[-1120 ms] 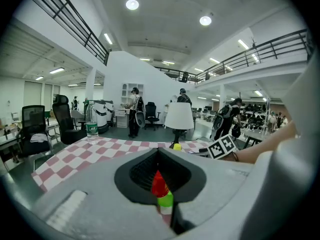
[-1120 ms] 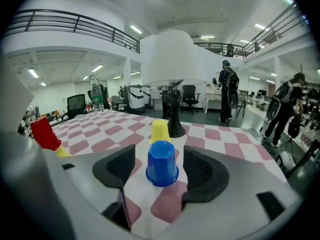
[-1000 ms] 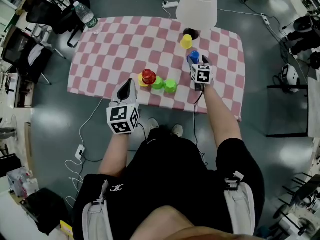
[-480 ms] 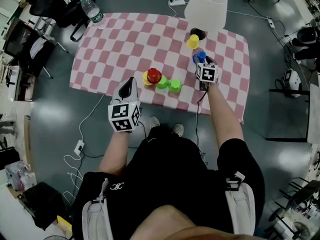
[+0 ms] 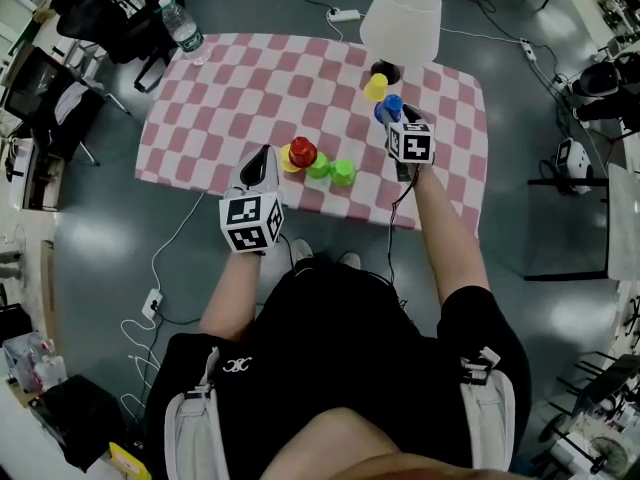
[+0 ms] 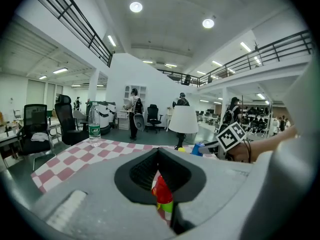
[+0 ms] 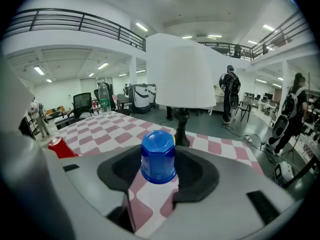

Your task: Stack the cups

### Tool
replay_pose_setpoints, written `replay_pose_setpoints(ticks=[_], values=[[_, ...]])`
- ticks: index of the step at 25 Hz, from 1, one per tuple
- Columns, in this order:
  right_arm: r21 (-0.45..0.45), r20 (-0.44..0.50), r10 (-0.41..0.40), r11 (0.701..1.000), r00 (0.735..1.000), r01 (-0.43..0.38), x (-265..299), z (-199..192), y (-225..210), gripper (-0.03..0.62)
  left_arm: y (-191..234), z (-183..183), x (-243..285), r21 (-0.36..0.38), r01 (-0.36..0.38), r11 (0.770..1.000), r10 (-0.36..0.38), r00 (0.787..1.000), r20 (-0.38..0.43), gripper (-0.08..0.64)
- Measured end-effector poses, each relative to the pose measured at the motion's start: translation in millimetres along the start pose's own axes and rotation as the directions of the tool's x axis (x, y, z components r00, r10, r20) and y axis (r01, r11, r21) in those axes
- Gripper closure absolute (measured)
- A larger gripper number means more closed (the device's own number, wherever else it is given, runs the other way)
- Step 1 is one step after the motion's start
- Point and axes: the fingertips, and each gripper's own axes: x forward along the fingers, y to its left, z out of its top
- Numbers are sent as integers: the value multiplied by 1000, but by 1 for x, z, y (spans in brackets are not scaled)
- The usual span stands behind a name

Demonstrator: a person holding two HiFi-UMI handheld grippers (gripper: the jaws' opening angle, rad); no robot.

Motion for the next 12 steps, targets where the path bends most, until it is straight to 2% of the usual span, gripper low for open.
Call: replay_pose_setpoints(ticks=[7,12], values=[[-64,69,99,993,993,-95,-45,47,45,384,-8,15,-1,1,24,1000,-24,999,41,545],[-128,91,198,974,976,-186,-70,56,90,383,-8,19,-1,-3,25,1000,-24,998,57,545]])
